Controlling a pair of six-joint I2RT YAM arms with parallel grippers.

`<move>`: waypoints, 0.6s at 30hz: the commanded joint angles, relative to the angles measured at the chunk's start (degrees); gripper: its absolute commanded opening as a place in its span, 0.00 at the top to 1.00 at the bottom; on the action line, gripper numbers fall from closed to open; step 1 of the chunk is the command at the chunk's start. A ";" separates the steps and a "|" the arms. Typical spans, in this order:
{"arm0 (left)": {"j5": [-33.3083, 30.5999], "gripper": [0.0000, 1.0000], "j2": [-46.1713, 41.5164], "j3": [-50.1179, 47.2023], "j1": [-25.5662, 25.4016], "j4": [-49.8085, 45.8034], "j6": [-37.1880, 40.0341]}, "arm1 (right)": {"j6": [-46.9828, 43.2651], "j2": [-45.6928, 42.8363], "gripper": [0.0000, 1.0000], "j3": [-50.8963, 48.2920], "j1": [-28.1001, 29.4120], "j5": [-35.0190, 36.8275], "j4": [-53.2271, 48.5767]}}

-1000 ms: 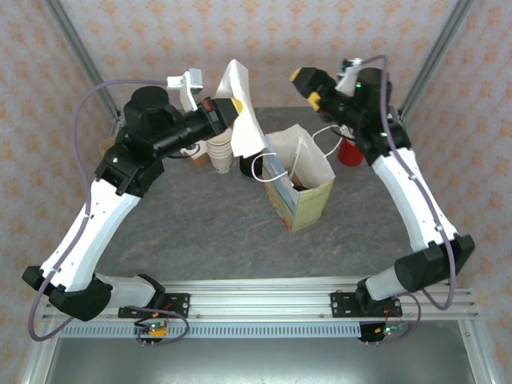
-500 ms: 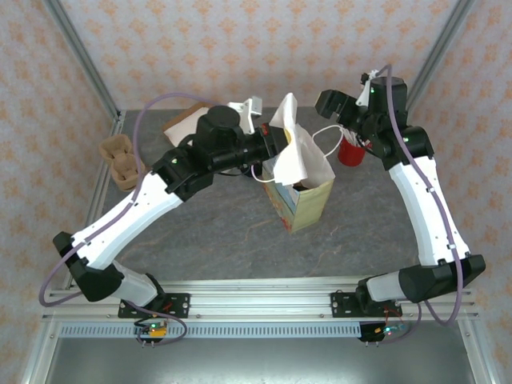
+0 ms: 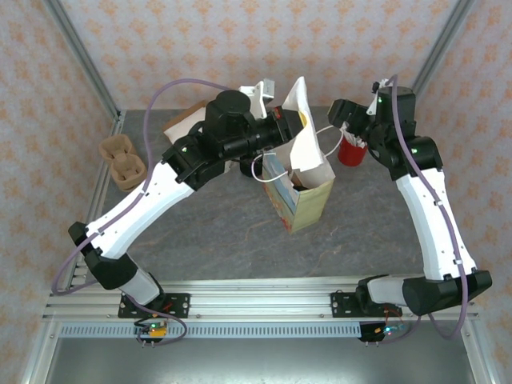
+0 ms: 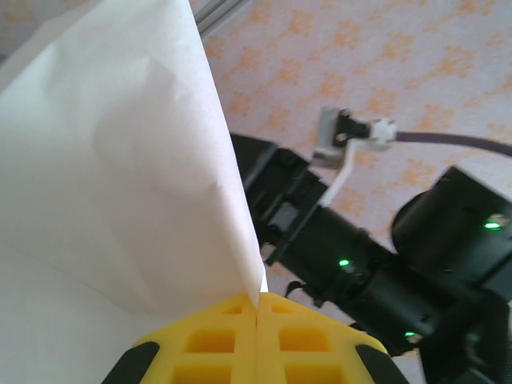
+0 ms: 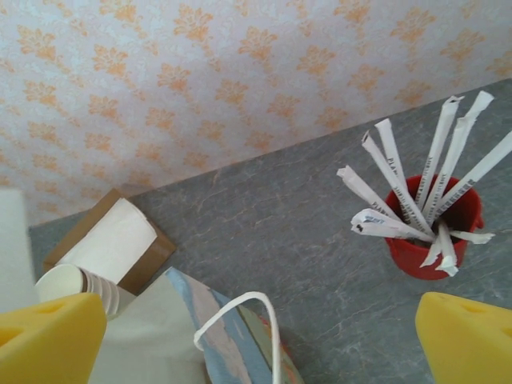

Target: Pack the takeout coffee

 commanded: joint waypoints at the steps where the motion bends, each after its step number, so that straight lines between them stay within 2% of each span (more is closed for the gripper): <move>1: -1.34 1.00 -0.96 0.77 -0.51 0.43 0.16 | -1.15 -1.46 0.00 -0.70 -0.99 2.52 -0.89; 7: -2.09 1.00 -1.05 -2.75 -0.57 0.38 -0.65 | -1.74 -1.99 0.00 -0.60 -1.19 3.88 -1.36; 18: -7.03 1.00 -6.95 -11.31 -0.61 -2.43 0.68 | -1.81 -1.52 0.00 -0.62 -1.18 3.70 -1.27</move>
